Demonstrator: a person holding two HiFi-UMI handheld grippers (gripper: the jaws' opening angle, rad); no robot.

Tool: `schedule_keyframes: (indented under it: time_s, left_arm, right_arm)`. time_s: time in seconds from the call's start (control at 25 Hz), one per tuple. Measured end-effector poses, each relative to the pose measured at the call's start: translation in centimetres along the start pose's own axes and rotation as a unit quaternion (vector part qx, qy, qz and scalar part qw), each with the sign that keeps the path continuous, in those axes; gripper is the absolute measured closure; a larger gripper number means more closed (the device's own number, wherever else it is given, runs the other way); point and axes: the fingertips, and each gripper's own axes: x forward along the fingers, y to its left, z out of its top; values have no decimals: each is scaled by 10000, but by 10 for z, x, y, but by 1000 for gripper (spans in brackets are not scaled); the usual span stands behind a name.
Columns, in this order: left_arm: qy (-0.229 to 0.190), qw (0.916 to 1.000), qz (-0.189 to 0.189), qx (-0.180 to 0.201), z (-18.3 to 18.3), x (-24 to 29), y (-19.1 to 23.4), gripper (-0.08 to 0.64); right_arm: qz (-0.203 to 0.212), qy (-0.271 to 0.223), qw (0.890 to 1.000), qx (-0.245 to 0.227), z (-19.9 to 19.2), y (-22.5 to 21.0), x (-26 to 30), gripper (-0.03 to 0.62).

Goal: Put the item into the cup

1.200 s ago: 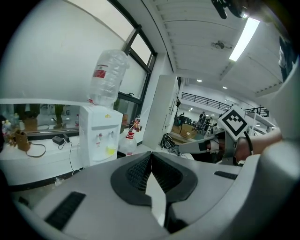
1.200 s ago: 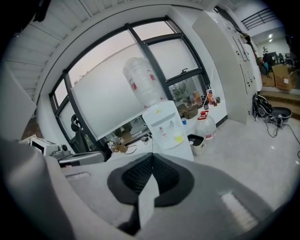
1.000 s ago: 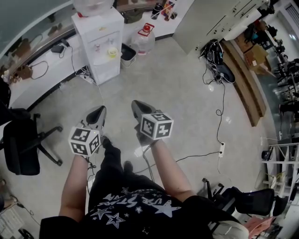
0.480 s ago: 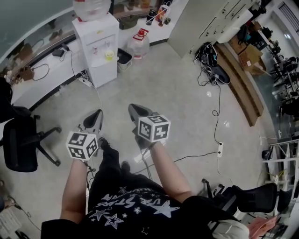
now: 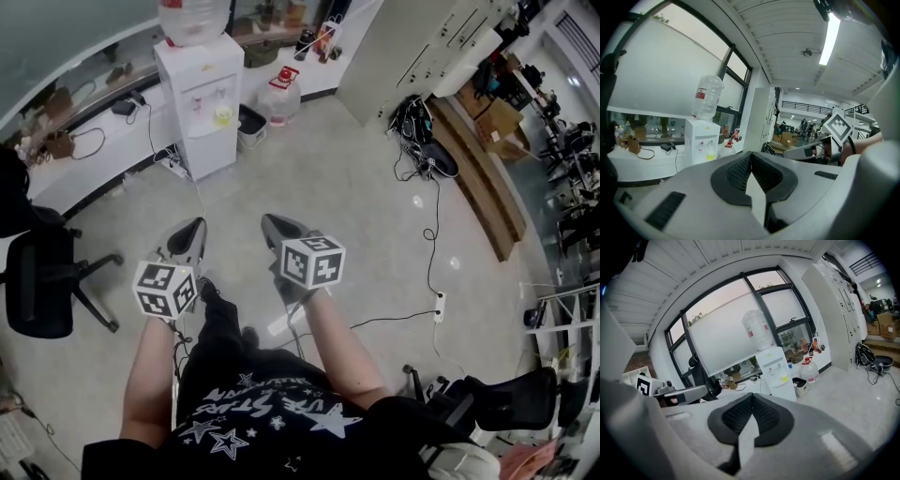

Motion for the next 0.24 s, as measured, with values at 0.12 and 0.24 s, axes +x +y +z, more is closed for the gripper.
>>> schedule_keyframes:
  time_s: [0.12, 0.24]
  left_arm:
    - [45, 10000, 35, -25, -5, -7, -2, 555]
    - [83, 9999, 42, -49, -10, -13, -6, 555]
  right_arm:
    - [21, 14, 10000, -50, -2, 6, -4, 592]
    - [56, 42, 9999, -90, -5, 11, -7, 592]
